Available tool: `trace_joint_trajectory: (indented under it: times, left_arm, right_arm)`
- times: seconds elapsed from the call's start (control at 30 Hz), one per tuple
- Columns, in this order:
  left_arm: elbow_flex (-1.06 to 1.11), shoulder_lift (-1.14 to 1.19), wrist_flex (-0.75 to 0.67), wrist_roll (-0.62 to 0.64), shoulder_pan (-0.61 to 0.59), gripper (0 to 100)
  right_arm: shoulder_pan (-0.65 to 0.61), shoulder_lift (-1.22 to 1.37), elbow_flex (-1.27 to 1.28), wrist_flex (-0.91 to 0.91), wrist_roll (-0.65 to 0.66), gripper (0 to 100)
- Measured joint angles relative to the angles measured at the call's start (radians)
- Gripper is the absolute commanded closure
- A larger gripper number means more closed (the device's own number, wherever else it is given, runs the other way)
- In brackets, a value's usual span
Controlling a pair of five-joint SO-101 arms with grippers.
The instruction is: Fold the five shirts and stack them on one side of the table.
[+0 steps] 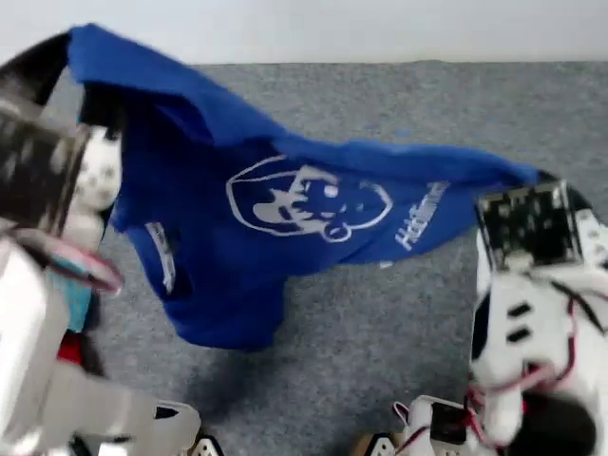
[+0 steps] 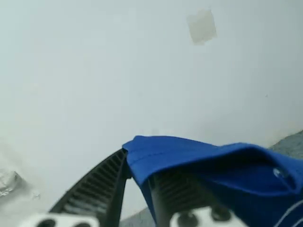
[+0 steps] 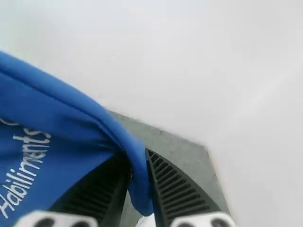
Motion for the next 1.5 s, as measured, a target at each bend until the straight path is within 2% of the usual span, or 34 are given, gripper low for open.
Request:
trace_joint_trajectory:
  times: [0.23,0.5,0.67,0.87,0.97,1.13,1.3,1.5]
  left_arm:
    - [0.164,-0.233,0.0,0.0,0.0,100]
    - [0.25,-0.443,0.0,-0.068,0.0,100]
    - [0.255,-0.497,0.0,-0.146,0.0,100]
    - [0.288,-0.5,0.0,-0.166,0.0,100]
    - [0.396,-0.5,0.0,-0.166,0.0,100]
    - [0.709,-0.502,-0.003,-0.166,0.0,100]
    - [1.142,-0.494,-0.173,-0.166,0.0,100]
    - [1.668,-0.468,-0.605,-0.166,0.0,100]
  right_arm:
    - [0.0,-0.14,-0.043,0.18,0.0,98.8]
    - [0.018,-0.321,-0.043,0.218,0.0,98.8]
    - [0.08,-0.391,-0.041,0.227,0.0,98.8]
    - [0.089,-0.407,0.021,0.279,0.0,98.8]
    - [0.089,-0.407,0.107,0.279,0.006,98.8]
    - [0.084,-0.405,0.339,0.235,0.083,98.8]
    - [0.008,-0.404,0.591,0.074,0.115,98.8]
    - [-0.04,-0.282,0.804,-0.218,0.114,98.8]
